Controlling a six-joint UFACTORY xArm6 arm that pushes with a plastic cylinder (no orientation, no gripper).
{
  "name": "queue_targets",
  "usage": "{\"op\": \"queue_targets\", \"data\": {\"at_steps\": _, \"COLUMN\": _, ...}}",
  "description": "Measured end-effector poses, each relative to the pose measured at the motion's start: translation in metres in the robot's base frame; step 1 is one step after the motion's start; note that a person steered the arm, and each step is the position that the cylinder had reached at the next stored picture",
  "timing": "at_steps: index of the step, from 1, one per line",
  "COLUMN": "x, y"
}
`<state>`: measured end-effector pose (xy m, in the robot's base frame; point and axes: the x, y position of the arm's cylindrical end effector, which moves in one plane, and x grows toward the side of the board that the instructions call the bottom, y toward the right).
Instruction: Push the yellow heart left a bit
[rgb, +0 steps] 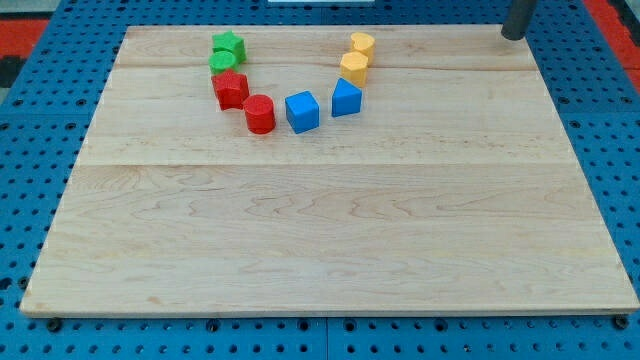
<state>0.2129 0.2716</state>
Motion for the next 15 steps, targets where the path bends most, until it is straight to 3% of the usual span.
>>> {"op": "queue_targets", "data": {"at_steps": 4, "x": -0.002, "y": -0.003}}
{"op": "queue_targets", "data": {"at_steps": 5, "x": -0.014, "y": -0.039}}
{"op": "queue_targets", "data": {"at_steps": 7, "x": -0.019, "y": -0.165}}
{"op": "queue_targets", "data": {"at_steps": 8, "x": -0.006, "y": -0.195}}
{"op": "queue_targets", "data": {"at_steps": 9, "x": -0.005, "y": -0.184}}
{"op": "queue_targets", "data": {"at_steps": 10, "x": 0.029, "y": -0.148}}
{"op": "queue_targets", "data": {"at_steps": 12, "x": 0.031, "y": -0.186}}
{"op": "queue_targets", "data": {"at_steps": 15, "x": 0.024, "y": -0.185}}
